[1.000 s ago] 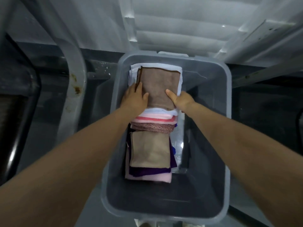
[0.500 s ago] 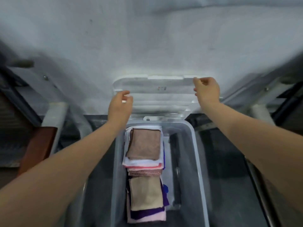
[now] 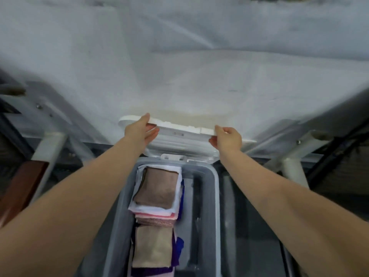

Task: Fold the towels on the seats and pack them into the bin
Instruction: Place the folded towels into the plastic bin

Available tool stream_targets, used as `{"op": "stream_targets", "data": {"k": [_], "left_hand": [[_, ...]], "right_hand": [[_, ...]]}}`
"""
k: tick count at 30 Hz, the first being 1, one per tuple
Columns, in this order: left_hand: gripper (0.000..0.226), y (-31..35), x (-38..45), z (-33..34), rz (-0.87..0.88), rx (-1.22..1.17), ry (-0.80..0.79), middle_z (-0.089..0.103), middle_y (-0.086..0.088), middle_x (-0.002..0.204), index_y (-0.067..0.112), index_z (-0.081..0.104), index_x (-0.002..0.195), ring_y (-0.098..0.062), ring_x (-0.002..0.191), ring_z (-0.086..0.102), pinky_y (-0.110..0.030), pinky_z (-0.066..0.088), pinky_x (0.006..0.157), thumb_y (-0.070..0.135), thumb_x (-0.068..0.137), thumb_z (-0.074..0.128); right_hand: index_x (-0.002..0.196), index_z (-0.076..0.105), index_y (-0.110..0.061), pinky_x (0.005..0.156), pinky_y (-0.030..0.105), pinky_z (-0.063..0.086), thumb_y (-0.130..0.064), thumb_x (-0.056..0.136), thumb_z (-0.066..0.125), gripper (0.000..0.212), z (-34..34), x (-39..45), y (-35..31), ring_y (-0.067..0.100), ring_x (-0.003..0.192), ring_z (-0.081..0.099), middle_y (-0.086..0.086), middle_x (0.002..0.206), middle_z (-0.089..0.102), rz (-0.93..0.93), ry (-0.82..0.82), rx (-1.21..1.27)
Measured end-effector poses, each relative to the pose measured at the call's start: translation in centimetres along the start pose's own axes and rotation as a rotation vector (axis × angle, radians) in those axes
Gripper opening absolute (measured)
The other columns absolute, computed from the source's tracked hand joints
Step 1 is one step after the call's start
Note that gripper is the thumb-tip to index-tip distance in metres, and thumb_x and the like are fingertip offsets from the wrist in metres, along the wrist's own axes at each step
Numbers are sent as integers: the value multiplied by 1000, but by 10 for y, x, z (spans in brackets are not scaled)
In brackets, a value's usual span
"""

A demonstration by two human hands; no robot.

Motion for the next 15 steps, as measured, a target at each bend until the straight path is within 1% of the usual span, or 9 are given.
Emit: {"op": "stream_targets", "data": {"k": [3,5,6,7,9,11,12,13,15], "left_hand": [[11,-3,-15,4,-40,-99,35,67,-8,75,7,56,92,-17,74,64,-21,55,51,15,92,63],[10,-6,-28,5,-87,-85,30,64,-11,82,5,54,93,-19,74,62,-22,56,49,11,91,62],[10,-8,-36,7,-120,-68,20,62,-12,86,5,54,91,-19,74,62,-22,56,48,12,91,62],[12,-10,-47,9,-149,-50,14,61,-13,88,7,54,90,-20,74,61,-22,55,46,15,92,62],[18,-12,-66,12,-176,-45,30,59,-11,87,9,53,97,-20,70,60,-18,50,40,24,92,63],[22,-12,-84,10,-159,-46,70,57,-10,83,9,51,102,-19,66,57,-15,45,36,26,93,62],[20,-13,-93,8,-151,-49,84,56,-10,82,9,52,100,-19,66,57,-14,44,36,25,93,60],[17,-15,-101,6,-147,-54,89,56,-10,81,8,52,97,-19,66,57,-14,44,36,23,94,60],[16,-19,-122,-2,-146,-77,93,56,-10,81,7,52,93,-19,65,56,-15,44,36,22,94,59]], "right_hand": [[88,60,-11,76,30,58,-16,90,63,6,-12,-13,13,14,59,61,8,83,62,55,38,137],[79,58,-16,74,28,57,-12,89,62,12,-24,-21,17,14,62,61,2,80,60,51,81,172],[77,57,-17,75,29,57,-10,89,62,15,-31,-25,18,13,62,60,0,79,59,44,92,191],[79,57,-16,76,29,57,-8,89,61,13,-39,-28,17,12,63,59,0,81,59,33,92,209],[94,58,-11,73,26,58,-6,90,62,7,-51,-36,9,10,69,59,3,93,58,22,55,235],[115,55,-7,64,20,58,-5,90,63,27,-62,-43,2,12,76,60,7,108,54,33,14,283],[126,50,-7,64,20,58,-5,89,65,40,-67,-48,0,15,82,61,9,115,52,47,-1,307],[136,44,-9,67,22,58,-4,88,66,54,-71,-50,3,19,91,61,11,121,50,64,-11,329],[147,31,-15,80,32,57,-7,85,70,73,-81,-63,7,27,107,60,13,128,50,98,-45,336]]}}
Point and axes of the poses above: each hand's wrist, its own x-axis towards the middle knuckle, its own z-axis out of the palm, y = z × x, the point moved 4 cm from there along x, towards the middle knuckle
